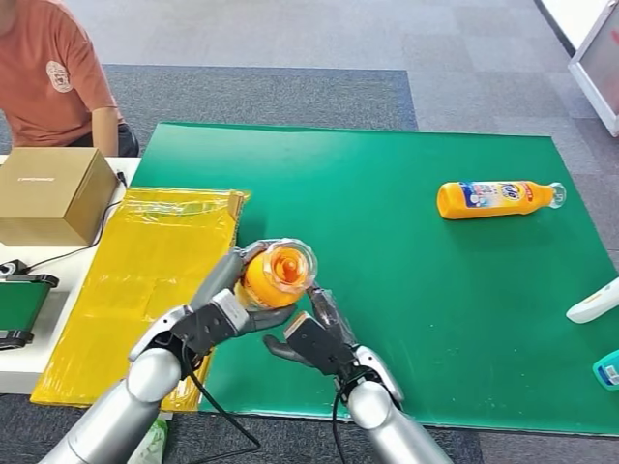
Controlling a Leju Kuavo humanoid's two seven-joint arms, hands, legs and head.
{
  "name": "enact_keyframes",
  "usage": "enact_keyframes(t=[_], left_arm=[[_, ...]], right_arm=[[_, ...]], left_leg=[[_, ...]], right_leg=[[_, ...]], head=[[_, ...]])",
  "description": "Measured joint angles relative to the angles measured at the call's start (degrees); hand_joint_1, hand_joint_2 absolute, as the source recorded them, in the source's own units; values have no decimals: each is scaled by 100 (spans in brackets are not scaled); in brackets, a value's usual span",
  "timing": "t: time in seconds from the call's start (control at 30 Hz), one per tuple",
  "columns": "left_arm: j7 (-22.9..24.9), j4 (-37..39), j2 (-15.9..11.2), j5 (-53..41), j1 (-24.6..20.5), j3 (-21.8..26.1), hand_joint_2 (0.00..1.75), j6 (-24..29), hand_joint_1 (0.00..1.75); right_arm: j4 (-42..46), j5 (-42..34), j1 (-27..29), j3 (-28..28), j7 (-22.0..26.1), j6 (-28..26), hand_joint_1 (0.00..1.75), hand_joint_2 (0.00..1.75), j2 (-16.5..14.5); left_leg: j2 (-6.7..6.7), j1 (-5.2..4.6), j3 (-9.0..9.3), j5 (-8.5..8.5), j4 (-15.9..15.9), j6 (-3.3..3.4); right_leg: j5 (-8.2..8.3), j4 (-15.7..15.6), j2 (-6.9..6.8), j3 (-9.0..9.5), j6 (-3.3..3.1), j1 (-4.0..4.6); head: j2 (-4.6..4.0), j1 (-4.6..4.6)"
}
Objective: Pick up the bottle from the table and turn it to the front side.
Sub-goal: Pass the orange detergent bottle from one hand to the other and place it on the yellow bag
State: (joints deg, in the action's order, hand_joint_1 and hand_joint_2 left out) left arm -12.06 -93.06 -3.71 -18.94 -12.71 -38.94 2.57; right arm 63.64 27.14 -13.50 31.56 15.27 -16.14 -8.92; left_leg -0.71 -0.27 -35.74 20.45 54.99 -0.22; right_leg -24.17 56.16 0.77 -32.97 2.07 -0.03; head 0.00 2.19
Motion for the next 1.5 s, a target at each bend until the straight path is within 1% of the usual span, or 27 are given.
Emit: enact_keyframes(t=[0.07, 0.17, 0.27, 0.33, 0.43, 0.53, 0.6, 0.77, 0.83, 0.93, 1.07, 1.1, 1.2, 1.23, 1.33, 1.4, 1.5], left_arm=[[-5, -192, 54, -1192, 153, 81, 175, 943, 175], [147, -371, 93, -2610, 347, 212, 175, 1937, 175], [466, -389, 114, -3950, 502, 382, 175, 2683, 175], [662, -343, 116, -4606, 567, 492, 175, 2990, 175], [832, -205, 128, -5123, 613, 622, 175, 3232, 175], [937, 44, 156, -5262, 618, 716, 175, 3220, 175], [930, 431, 178, -5316, 592, 779, 175, 3215, 175], [551, 2195, 238, -5269, 439, 983, 175, 3567, 175], [381, 2782, 274, -5215, 372, 1108, 175, 3648, 175], [220, 3329, 354, -5268, 261, 1271, 175, 3690, 175], [111, 3654, 463, -5316, 140, 1377, 175, 3720, 175], [109, 3699, 482, -5317, 117, 1390, 175, 3722, 134], [104, 3795, 528, -5316, 74, 1432, 175, 3729, 3], [93, 3811, 542, -5312, 73, 1454, 175, 3731, 0], [-25, 3791, 596, -5344, 124, 1564, 175, 3733, 0], [-299, 3583, 685, -5397, 264, 1740, 175, 3737, 0], [-871, 3103, 906, -5391, 509, 2165, 175, 3747, 0]], right_arm=[[55, -8, 48, -126, -63, -88, 0, 175, 19], [137, -21, 84, -371, -108, -258, 0, 175, 37], [272, -74, 77, -679, -121, -402, 0, 175, 49], [399, -103, 68, -874, -120, -448, 0, 175, 59], [594, -127, 63, -1083, -113, -464, 0, 175, 67], [793, -205, 63, -1212, -26, -517, 0, 175, 69], [1004, -320, 61, -1264, 53, -554, 0, 175, 78], [1916, -681, 120, -1332, 309, -706, 0, 175, 159], [2316, -740, 197, -1343, 417, -761, 0, 175, 205], [2792, -754, 301, -1335, 491, -811, 0, 175, 251], [3204, -719, 401, -1258, 541, -879, 0, 175, 301], [3268, -713, 420, -1235, 547, -884, 0, 175, 310], [3409, -706, 454, -1191, 553, -903, 0, 175, 336], [3440, -702, 463, -1177, 558, -919, 0, 175, 346], [3512, -678, 500, -1115, 578, -975, 0, 175, 383], [3537, -652, 534, -1068, 569, -995, 0, 175, 415], [3540, -609, 571, -1012, 511, -982, 0, 175, 473]], left_leg=[[-1, 0, -2, 1, 0, 0], [-1, -1, -2, 2, 0, 0], [0, 0, -2, 1, 0, 0], [0, 0, -1, 1, 0, 0], [0, 0, -1, 0, 0, 0], [0, 0, -1, -1, 0, 1], [0, -1, -1, -1, 0, 1], [3, -1, -1, -1, 2, 1], [4, -1, -3, -1, 2, 1], [4, -1, -4, 0, 2, 1], [3, -1, -4, 1, 2, 0], [3, -1, -4, 1, 2, 0], [3, -1, -4, 0, 2, 0], [3, -1, -3, 0, 2, 0], [3, 0, -3, 0, 2, 0], [3, 0, -4, 0, 2, 0], [2, -1, -5, 0, 2, 1]], right_leg=[[-1, 0, -1, 1, 1, 0], [-1, -1, 0, 0, 1, 0], [0, -1, -1, 0, 1, 0], [0, -1, -1, 0, 1, 0], [1, -1, -1, 0, 1, 0], [1, -1, -1, 0, 2, 0], [2, -1, 0, 0, 2, -1], [2, -1, 3, -6, 2, -3], [2, -1, 3, -8, 1, -3], [1, -1, 3, -7, 1, -2], [0, -1, 3, -5, 1, -2], [0, -1, 3, -5, 1, -2], [1, -1, 2, -4, 1, -2], [1, -1, 2, -4, 0, -1], [2, 0, 2, -3, 0, -1], [2, 0, 2, -3, 0, -1], [1, -1, 1, -3, 1, -1]], head=[[0, 0], [-1, 0], [-1, -1], [-1, 0], [-1, 0], [0, -1], [0, -1], [-1, -1], [-1, -1], [-1, -1], [-1, -1], [-1, 0], [0, -1], [0, -1], [-1, -1], [-1, 0], [-1, -1]])
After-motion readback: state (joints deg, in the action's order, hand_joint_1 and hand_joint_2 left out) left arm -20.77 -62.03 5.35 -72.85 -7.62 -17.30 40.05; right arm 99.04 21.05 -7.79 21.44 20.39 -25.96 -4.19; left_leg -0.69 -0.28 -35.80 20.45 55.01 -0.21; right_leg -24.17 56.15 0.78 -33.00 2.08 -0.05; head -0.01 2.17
